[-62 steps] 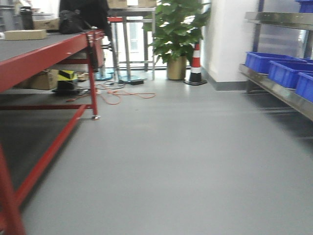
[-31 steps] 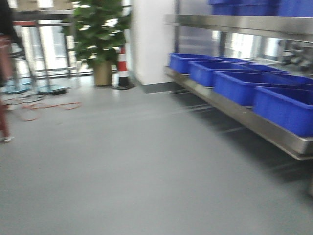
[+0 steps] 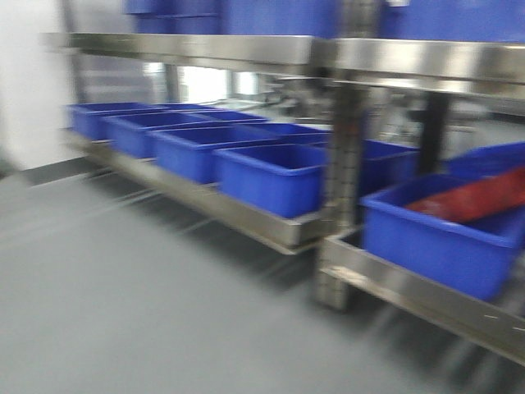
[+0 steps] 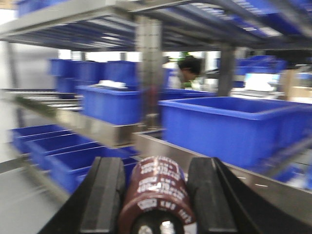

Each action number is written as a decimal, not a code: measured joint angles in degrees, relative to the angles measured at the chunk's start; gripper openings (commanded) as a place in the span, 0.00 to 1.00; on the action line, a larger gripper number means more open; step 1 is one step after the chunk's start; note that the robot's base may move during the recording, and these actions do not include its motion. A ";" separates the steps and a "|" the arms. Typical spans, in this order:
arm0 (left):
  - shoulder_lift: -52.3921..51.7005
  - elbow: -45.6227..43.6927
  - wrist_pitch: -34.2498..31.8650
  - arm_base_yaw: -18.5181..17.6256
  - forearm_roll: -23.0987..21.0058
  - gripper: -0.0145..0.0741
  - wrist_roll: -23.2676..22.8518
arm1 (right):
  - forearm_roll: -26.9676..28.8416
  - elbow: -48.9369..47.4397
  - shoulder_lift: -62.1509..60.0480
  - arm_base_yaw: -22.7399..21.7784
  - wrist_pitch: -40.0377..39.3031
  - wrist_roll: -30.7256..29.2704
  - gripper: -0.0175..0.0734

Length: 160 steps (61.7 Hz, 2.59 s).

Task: Place cylindrical capacitor in blue bin on shelf
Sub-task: 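Drive the base to the shelf of blue bins holding both capacitors, then move both held capacitors above the nearest blue bin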

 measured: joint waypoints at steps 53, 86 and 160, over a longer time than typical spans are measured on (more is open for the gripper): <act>0.00 0.00 0.00 0.00 0.00 0.04 0.00 | 0.00 0.00 0.00 0.00 0.00 0.00 0.01; 0.00 0.00 0.00 0.00 0.00 0.04 0.00 | 0.00 0.00 0.00 0.00 0.00 0.00 0.01; 0.00 0.00 0.00 0.00 0.00 0.04 0.00 | 0.00 0.00 0.00 0.00 0.00 0.00 0.01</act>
